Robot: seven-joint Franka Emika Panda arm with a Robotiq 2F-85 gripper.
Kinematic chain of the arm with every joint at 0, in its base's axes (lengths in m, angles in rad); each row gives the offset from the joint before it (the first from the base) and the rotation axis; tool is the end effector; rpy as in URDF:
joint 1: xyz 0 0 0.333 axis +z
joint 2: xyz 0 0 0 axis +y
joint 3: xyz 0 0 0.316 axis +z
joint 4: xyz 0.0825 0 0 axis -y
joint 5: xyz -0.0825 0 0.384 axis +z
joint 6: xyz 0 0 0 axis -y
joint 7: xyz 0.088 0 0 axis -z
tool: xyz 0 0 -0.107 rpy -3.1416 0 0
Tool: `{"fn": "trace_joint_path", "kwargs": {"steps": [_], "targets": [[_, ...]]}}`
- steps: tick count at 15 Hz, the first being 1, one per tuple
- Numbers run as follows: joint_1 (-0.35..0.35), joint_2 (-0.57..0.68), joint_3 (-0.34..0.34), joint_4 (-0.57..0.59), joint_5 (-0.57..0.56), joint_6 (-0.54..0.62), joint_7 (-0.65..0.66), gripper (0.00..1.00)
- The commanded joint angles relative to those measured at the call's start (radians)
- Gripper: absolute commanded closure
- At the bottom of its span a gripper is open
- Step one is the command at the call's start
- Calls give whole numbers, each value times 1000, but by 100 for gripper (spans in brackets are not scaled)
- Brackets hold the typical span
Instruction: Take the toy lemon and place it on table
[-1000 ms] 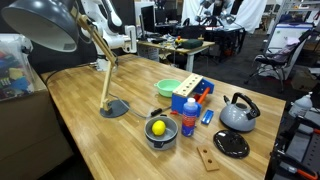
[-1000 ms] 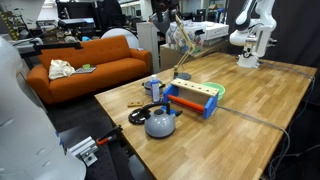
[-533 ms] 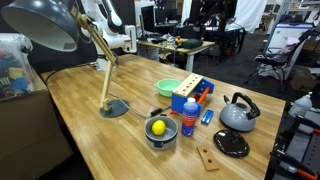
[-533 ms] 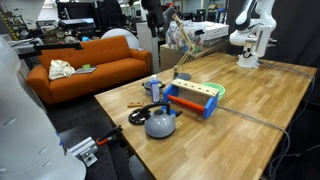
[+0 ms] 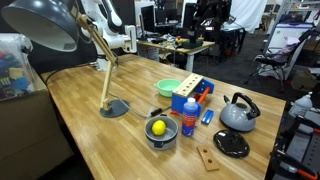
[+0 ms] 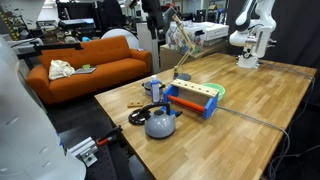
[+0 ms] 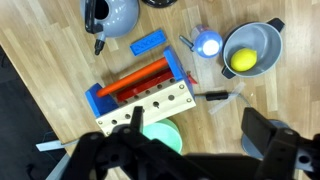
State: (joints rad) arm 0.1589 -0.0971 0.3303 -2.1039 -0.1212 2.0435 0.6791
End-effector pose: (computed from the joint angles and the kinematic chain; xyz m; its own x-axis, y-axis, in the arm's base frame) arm 0.4669 0.2447 0.4622 0.9854 -0.1310 0.1090 -0.1413 -0.9856 0.0925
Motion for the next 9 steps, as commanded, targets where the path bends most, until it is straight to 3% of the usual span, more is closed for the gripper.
{"fn": "trace_joint_path", "kwargs": {"steps": [1, 9], "targets": [[22, 1, -21, 2, -2, -3, 2, 0], [108, 111, -2, 60, 191, 65, -139, 0]]}}
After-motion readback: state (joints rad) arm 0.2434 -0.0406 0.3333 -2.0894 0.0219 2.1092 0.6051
